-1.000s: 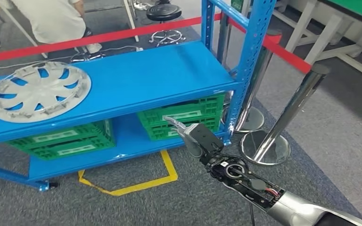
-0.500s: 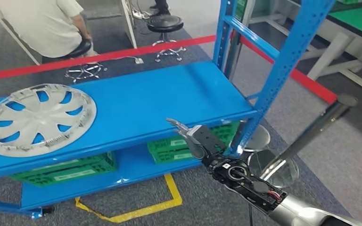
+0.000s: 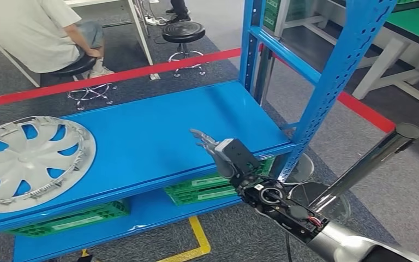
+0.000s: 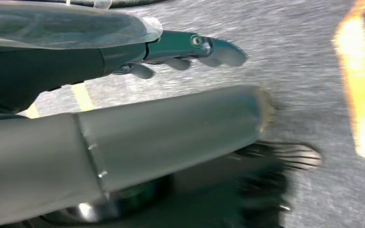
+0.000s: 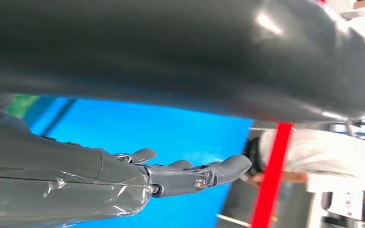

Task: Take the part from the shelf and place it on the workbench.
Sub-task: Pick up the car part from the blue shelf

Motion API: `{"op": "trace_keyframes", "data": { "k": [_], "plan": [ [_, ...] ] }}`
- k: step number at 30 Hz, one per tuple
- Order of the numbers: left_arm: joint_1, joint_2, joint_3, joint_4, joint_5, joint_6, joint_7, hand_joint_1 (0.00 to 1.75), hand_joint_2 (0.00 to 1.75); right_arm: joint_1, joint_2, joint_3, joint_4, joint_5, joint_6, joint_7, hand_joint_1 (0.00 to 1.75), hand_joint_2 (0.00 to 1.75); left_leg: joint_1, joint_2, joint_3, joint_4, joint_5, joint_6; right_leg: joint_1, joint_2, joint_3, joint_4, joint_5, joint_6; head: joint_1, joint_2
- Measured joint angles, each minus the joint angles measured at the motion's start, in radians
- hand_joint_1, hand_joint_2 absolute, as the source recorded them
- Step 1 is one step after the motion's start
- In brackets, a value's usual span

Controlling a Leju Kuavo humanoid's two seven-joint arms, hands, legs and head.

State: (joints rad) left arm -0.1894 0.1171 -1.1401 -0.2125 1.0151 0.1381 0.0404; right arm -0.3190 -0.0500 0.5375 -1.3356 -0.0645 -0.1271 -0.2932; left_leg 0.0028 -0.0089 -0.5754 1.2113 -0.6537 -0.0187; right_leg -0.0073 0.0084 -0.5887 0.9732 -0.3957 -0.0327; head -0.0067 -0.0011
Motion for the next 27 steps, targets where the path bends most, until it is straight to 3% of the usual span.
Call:
{"op": "trace_keyframes", "data": {
  "k": [1, 3, 4, 6, 7, 11, 12, 16, 20, 27],
  "plan": [
    [0.005, 0.000, 0.000, 0.000, 0.002, 0.000, 0.001, 0.00, 0.00, 0.006, 0.000, 0.000, 0.000, 0.000, 0.000, 0.000, 0.00, 0.00, 0.004, 0.000, -0.006, -0.026, 0.025, -0.003, -0.001, 0.001, 0.001, 0.000, -0.003, 0.002, -0.001, 0.000],
    [0.010, 0.002, 0.000, 0.000, 0.005, 0.001, 0.001, 0.00, 0.00, 0.010, 0.000, 0.000, 0.000, 0.000, 0.000, 0.000, 0.00, 0.00, 0.010, 0.002, 0.021, -0.156, 0.124, -0.004, -0.003, 0.003, 0.004, 0.000, -0.007, 0.009, -0.003, 0.000],
    [0.011, 0.002, 0.000, 0.000, 0.007, 0.000, 0.002, 0.00, 0.00, 0.010, 0.000, 0.000, 0.000, 0.000, 0.000, 0.000, 0.00, 0.00, 0.009, 0.003, 0.035, -0.215, 0.158, -0.004, -0.003, 0.003, 0.006, 0.000, -0.009, 0.013, -0.004, 0.000],
    [0.012, 0.002, 0.000, 0.000, 0.010, 0.001, 0.002, 0.00, 0.00, 0.010, 0.000, -0.001, 0.001, 0.000, 0.001, -0.001, 0.00, 0.00, 0.004, 0.005, 0.042, -0.269, 0.186, 0.004, -0.003, 0.003, 0.004, -0.001, -0.010, 0.025, -0.006, 0.000],
    [0.015, 0.002, 0.000, 0.000, 0.011, 0.002, 0.002, 0.00, 0.00, 0.011, 0.000, -0.001, 0.002, 0.000, 0.002, -0.001, 0.00, 0.00, 0.003, 0.005, 0.040, -0.269, 0.188, 0.006, -0.001, 0.003, 0.003, 0.001, -0.013, 0.028, -0.006, 0.000],
    [0.021, 0.001, 0.000, 0.000, 0.014, 0.005, 0.002, 0.00, 0.00, 0.010, 0.000, -0.001, 0.006, 0.000, 0.004, -0.002, 0.00, 0.00, 0.004, 0.004, 0.045, -0.271, 0.206, 0.000, 0.003, 0.002, 0.007, 0.001, -0.016, -0.005, 0.007, 0.000],
    [0.020, 0.001, 0.000, 0.000, 0.014, 0.007, 0.002, 0.00, 0.00, 0.010, 0.000, -0.001, 0.006, 0.000, 0.004, -0.002, 0.00, 0.00, 0.003, 0.003, 0.045, -0.271, 0.206, 0.003, 0.004, 0.002, 0.009, -0.001, -0.015, -0.005, 0.011, 0.000],
    [0.020, 0.002, 0.000, 0.000, 0.015, 0.009, 0.002, 0.00, 0.00, 0.009, 0.000, -0.001, 0.008, 0.000, 0.006, -0.002, 0.00, 0.00, 0.003, 0.003, 0.047, -0.271, 0.202, 0.010, 0.003, 0.002, 0.014, -0.009, -0.013, 0.004, 0.021, 0.000],
    [0.020, 0.002, 0.000, 0.000, 0.015, 0.009, 0.002, 0.00, 0.00, 0.009, 0.000, -0.001, 0.009, 0.000, 0.006, -0.002, 0.00, 0.00, 0.002, 0.003, 0.047, -0.270, 0.198, 0.015, 0.001, 0.001, 0.018, -0.015, -0.015, 0.032, 0.025, 0.000],
    [0.020, 0.002, 0.000, 0.000, 0.015, 0.011, 0.003, 0.00, 0.00, 0.007, 0.000, 0.000, 0.019, -0.001, 0.014, -0.003, 0.00, 0.00, 0.002, 0.003, 0.048, -0.271, 0.197, 0.016, 0.000, 0.001, 0.018, -0.015, -0.017, 0.037, 0.022, 0.000]
  ]
}}
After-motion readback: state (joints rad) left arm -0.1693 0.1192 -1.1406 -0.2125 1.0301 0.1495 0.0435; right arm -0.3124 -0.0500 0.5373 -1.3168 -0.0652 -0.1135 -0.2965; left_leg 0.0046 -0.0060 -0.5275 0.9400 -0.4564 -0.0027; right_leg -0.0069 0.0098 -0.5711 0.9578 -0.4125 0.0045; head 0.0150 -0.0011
